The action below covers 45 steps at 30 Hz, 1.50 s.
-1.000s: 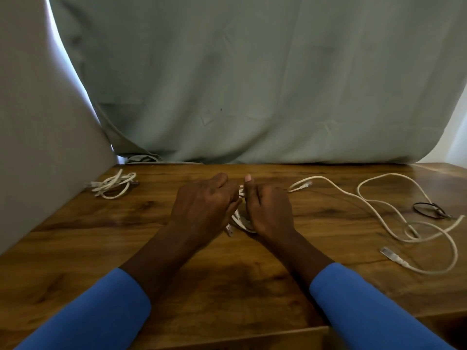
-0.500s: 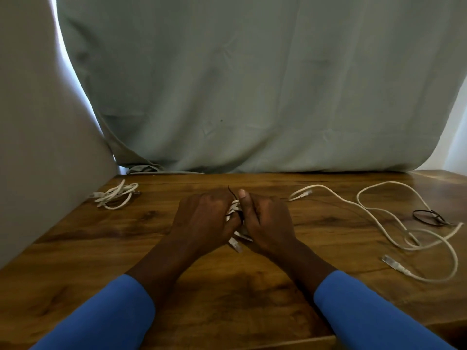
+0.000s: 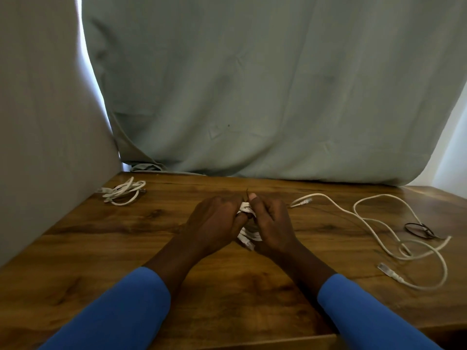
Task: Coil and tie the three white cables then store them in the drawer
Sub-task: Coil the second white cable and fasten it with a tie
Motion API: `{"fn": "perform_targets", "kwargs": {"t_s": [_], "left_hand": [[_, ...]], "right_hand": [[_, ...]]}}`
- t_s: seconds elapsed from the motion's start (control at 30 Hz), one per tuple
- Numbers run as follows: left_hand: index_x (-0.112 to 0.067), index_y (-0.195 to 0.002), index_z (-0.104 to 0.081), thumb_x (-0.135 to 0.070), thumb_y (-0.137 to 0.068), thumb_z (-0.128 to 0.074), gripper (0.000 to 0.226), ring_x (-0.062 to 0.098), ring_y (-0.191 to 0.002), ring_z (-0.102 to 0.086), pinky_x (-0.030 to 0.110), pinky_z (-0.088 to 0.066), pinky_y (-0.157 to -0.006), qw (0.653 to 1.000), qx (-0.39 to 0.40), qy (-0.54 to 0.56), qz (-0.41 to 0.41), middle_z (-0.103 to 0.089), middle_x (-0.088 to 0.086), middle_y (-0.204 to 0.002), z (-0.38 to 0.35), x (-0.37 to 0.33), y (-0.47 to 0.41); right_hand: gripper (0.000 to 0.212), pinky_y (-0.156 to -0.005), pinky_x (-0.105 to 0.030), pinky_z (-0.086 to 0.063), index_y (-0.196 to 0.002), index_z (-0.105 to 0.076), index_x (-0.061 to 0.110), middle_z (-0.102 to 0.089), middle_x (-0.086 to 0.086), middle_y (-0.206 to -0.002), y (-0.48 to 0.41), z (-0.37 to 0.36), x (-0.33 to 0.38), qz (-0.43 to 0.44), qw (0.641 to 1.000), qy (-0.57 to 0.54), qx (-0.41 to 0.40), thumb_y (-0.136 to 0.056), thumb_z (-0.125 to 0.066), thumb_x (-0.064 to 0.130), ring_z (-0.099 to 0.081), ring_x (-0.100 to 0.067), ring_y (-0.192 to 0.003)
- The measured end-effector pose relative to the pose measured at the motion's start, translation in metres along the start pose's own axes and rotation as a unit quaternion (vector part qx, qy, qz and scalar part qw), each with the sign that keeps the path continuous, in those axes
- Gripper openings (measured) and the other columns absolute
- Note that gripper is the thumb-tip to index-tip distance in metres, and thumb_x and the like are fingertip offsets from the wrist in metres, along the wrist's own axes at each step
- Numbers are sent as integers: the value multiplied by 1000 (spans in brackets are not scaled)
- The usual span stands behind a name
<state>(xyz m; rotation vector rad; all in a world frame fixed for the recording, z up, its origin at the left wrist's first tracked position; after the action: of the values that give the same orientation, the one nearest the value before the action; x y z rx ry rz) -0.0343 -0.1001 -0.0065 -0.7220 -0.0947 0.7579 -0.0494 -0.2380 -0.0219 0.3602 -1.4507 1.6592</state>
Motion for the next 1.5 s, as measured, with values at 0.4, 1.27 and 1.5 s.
{"fn": "perform_targets", "kwargs": {"t_s": [0.4,1.27,1.5], "left_hand": [[-21,-131,-57,-27,-107,-45,28,18,-105,-66,25,-33,-73,990,-23,-134,49,-69,-1,-122,11,1,-2],[-18,-90,-80,-13,-86,-82,6,5,-65,-66,19,-49,-60,889,-140,414,136,-74,-6,-73,38,41,4],[-15,-98,-79,-14,-94,-71,9,7,-73,-67,23,-52,-64,738,-140,623,220,-77,3,-86,19,38,4]], "right_hand": [[38,-58,-30,-38,-76,-63,19,-64,1,-70,-33,-29,6,-129,963,232,-55,-106,-44,33,-63,-19,-69],[33,-60,-34,-42,-72,-69,24,-58,5,-53,-45,-23,-29,-80,992,-6,-97,-104,-61,29,-51,-10,-51],[32,-63,-33,-48,-74,-68,31,-63,17,-59,-40,-27,-22,-58,992,52,-96,-103,-59,39,-58,-6,-57]]}}
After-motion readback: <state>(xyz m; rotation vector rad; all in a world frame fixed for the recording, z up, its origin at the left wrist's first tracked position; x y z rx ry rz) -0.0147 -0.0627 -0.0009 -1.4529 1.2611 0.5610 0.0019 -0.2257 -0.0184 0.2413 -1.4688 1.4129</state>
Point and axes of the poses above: each hand's wrist, its own y-axis away from the middle knuckle, its own z-axis out of the back of the hand, x = y × z, the point moved 5 cm from there along -y, towards the middle knuckle
